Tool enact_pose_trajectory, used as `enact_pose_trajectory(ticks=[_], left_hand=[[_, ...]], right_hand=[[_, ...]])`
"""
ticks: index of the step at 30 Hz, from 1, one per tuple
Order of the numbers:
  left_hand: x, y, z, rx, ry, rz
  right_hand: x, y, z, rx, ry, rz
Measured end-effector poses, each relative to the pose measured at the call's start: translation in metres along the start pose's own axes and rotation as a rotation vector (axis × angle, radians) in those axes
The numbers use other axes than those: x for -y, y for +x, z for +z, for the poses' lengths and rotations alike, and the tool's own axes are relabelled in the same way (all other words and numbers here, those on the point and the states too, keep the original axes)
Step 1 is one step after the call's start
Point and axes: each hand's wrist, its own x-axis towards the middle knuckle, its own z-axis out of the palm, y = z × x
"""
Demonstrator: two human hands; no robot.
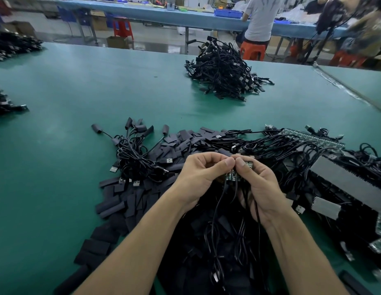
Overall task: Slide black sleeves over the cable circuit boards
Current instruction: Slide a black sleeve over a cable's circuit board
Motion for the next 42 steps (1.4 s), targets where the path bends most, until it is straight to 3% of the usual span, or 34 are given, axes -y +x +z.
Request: enact_pose_trajectory(ticks=[4, 7, 9, 12, 15, 19, 23, 26, 32, 39, 42], left_hand=[[-0.003, -0.001, 0.003, -0.047, -0.051, -0.011], [-0.008, -0.002, 0.004, -0.157, -0.141, 0.022], [-0.016, -0.002, 0.002, -0.222, -0.177, 0.084], [-0.035, -0.003, -0.004, -0.310, -0.187, 0.198], [-0.055, -0.007, -0.011, -0.401, -0.041, 0.302], [-0.061, -0.006, -0.023, -0.448, 0.398, 0.241], [-0.048, -0.010, -0.036, -0.313, 0.558, 0.125], [-0.031, -0.014, -0.041, -0.254, 0.600, 0.136], [-0.007, -0.019, -0.044, -0.269, 0.571, 0.109], [-0.017, -0.025, -0.032, -0.372, 0.573, 0.320], [-0.014, -0.027, -0.026, -0.362, 0.564, 0.305]], right_hand=[[0.007, -0.001, -0.006, -0.108, -0.196, -0.056], [0.013, 0.000, -0.022, -0.375, -0.837, -0.320], [0.014, -0.001, -0.024, -0.439, -1.200, -0.494], [0.012, -0.004, -0.024, -0.464, -1.410, -0.461], [0.010, -0.005, -0.023, -0.523, -1.581, -0.347], [0.013, -0.009, -0.014, -0.500, -1.578, -0.423], [0.015, -0.012, -0.006, -0.289, -1.631, -0.281], [0.015, -0.014, -0.006, -0.292, -1.659, -0.151], [0.005, -0.007, -0.004, -0.358, -1.756, -0.082], [0.005, -0.009, -0.005, -0.364, -1.638, -0.205], [0.003, -0.009, -0.004, -0.373, -1.546, -0.268]])
